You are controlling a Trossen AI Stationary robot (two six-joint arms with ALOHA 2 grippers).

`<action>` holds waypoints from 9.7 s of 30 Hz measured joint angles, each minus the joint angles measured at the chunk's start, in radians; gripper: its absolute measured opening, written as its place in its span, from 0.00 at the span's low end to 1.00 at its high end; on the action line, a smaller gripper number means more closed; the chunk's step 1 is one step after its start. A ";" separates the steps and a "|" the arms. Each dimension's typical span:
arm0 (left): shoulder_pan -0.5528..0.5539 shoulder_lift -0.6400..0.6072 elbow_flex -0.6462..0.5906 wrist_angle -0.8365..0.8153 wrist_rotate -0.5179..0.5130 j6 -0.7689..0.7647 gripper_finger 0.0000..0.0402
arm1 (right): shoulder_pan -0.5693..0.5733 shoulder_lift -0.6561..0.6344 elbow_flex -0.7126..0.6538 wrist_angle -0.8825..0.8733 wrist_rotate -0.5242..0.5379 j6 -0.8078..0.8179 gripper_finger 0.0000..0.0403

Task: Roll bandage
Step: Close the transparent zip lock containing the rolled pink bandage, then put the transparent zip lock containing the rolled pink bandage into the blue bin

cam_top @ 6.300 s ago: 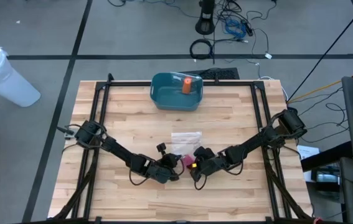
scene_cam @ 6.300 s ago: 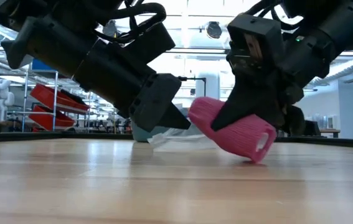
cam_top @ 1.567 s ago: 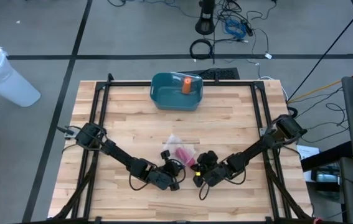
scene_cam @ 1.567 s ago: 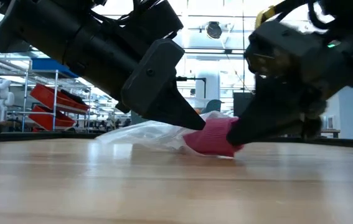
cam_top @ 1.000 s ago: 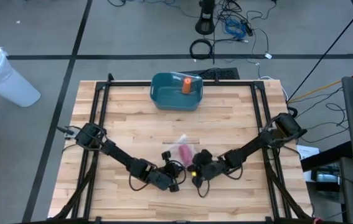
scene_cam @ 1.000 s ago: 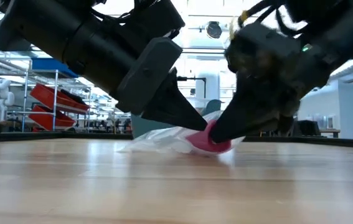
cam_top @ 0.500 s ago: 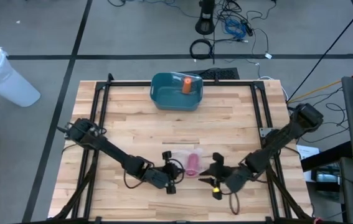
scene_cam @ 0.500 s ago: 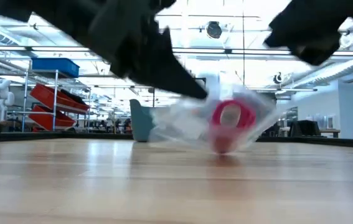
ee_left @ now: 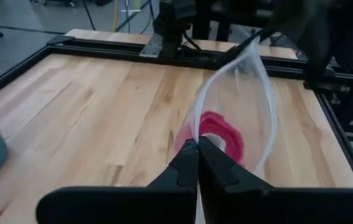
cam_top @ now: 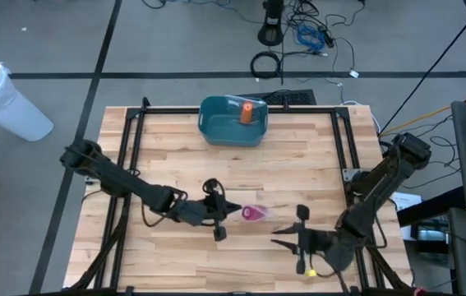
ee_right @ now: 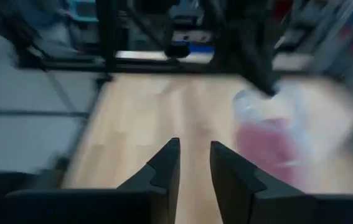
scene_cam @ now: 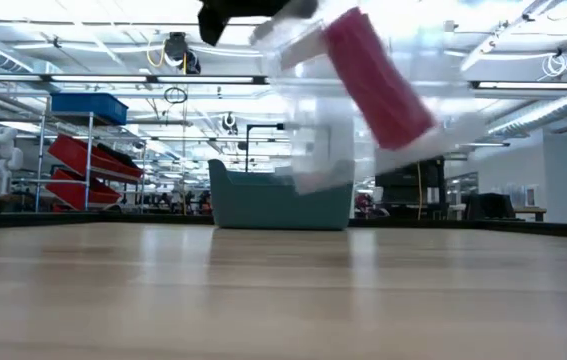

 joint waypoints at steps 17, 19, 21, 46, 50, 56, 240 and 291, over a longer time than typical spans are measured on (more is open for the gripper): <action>0.057 -0.040 0.000 -0.101 0.150 -0.026 0.00 | -0.126 0.005 0.056 -0.210 0.128 -0.327 0.51; 0.057 -0.040 0.000 -0.114 0.150 -0.026 0.00 | -0.145 0.005 0.056 -0.233 0.079 -0.325 0.59; 0.058 -0.040 0.000 -0.121 0.150 -0.026 0.00 | -0.164 0.005 0.056 -0.248 0.030 -0.322 0.63; 0.059 -0.040 0.000 -0.118 0.108 -0.023 0.06 | -0.279 -0.002 0.056 -0.325 -0.167 -0.199 0.00; 0.059 -0.073 0.000 -0.124 0.105 0.002 0.19 | -0.284 -0.020 0.056 -0.392 -0.167 -0.115 0.00; 0.034 -0.131 0.000 -0.245 0.106 0.008 0.33 | -0.284 -0.057 0.056 -0.439 -0.167 -0.058 0.00; 0.007 -0.024 0.005 -0.272 0.156 0.238 0.00 | -0.432 0.178 0.058 0.077 -0.395 -0.352 0.00; 0.004 -0.055 0.004 -0.268 0.201 0.183 0.00 | -0.249 0.107 0.054 -0.037 -0.269 -0.170 0.51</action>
